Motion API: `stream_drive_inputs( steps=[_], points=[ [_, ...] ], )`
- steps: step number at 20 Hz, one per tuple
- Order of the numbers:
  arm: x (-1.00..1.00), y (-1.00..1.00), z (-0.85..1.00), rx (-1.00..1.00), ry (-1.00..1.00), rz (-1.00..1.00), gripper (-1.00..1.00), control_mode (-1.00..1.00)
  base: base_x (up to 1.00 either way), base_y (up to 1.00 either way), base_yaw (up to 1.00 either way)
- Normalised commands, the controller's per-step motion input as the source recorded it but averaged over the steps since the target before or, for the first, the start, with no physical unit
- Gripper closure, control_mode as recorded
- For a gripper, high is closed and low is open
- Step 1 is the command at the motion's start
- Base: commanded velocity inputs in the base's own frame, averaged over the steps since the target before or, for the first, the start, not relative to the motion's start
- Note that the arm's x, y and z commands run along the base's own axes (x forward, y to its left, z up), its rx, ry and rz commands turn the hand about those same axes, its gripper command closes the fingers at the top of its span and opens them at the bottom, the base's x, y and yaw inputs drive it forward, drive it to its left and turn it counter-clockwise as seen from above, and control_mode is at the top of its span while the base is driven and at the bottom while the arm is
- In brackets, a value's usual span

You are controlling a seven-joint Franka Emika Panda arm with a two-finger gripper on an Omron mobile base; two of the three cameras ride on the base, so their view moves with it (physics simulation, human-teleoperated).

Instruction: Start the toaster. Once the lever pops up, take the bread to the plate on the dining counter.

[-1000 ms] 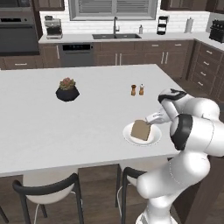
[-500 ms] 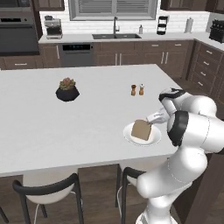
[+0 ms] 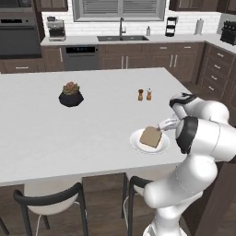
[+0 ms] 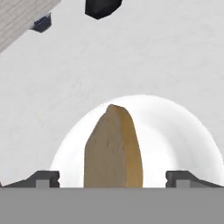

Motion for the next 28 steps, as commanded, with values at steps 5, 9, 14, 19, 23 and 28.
stream_drive_inputs(
  steps=[5,9,14,19,23,28],
  points=[
    [0.00,-0.39,0.00,-0.15,-0.01,-0.08,-1.00,-1.00,0.00,0.00,0.00],
    [0.00,-0.21,0.09,-0.14,-0.10,-0.07,-1.00,-1.00,0.00,0.00,0.00],
    [-0.07,-0.05,0.59,-0.10,-0.11,-0.05,-1.00,-1.00,0.00,0.00,0.00],
    [-0.64,0.12,0.76,-0.10,0.00,-0.13,-1.00,-1.00,0.00,0.00,0.00],
    [-0.88,0.23,0.51,-0.16,0.00,-0.21,-1.00,-1.00,0.00,0.00,0.00],
    [-1.00,0.35,0.36,-0.18,0.00,-0.21,-1.00,-1.00,0.00,0.00,0.00]
  ],
)
